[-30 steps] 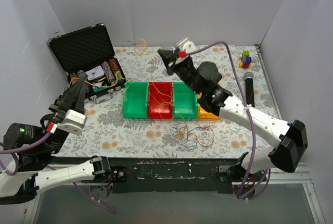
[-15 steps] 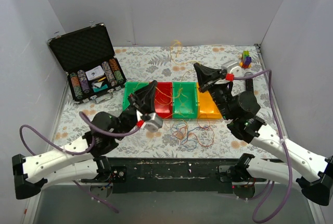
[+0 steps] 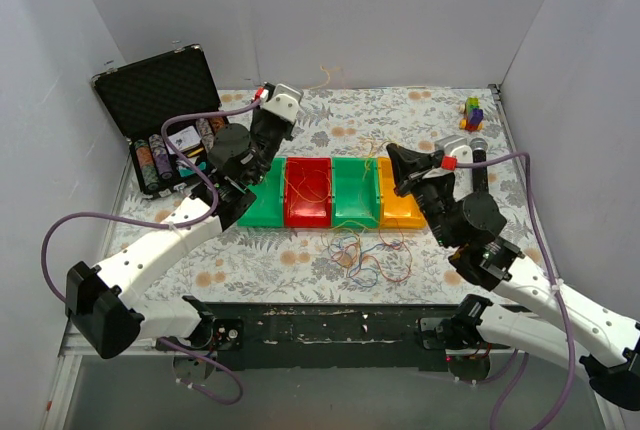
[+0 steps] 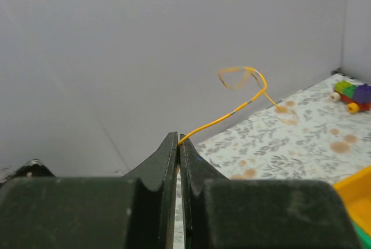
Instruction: Untangle the cables
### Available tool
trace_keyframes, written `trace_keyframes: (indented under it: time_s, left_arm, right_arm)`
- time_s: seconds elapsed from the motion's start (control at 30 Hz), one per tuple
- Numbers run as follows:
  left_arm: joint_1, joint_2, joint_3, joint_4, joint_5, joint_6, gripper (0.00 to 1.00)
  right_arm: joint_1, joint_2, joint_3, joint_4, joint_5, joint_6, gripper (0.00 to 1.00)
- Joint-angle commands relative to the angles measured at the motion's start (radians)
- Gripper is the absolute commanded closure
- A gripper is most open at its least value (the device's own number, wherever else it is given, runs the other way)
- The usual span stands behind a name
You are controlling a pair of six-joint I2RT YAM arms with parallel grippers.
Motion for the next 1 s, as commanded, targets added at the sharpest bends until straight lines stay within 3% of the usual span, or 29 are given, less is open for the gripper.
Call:
trace_keyframes:
  time_s: [0.0,0.47,0.97]
  left_arm:
    - [-0.002,-0.008,0.054,-0.112,0.089,-0.169,1.00]
    - [-0.002,0.030,0.152,-0.031,0.116,-0.121,1.00]
    - [0.000,0.179,0.215,0.056,0.158,-0.186,1.00]
  right_arm:
    - [0.004,-0.036,-0.014,0.017,0.064,0.011,0.99]
    - [0.005,-0.026,-0.030,-0.013,0.114,0.052,0.99]
    - [0.004,-0.042,-0.053,-0.013,0.140,0.063,0.99]
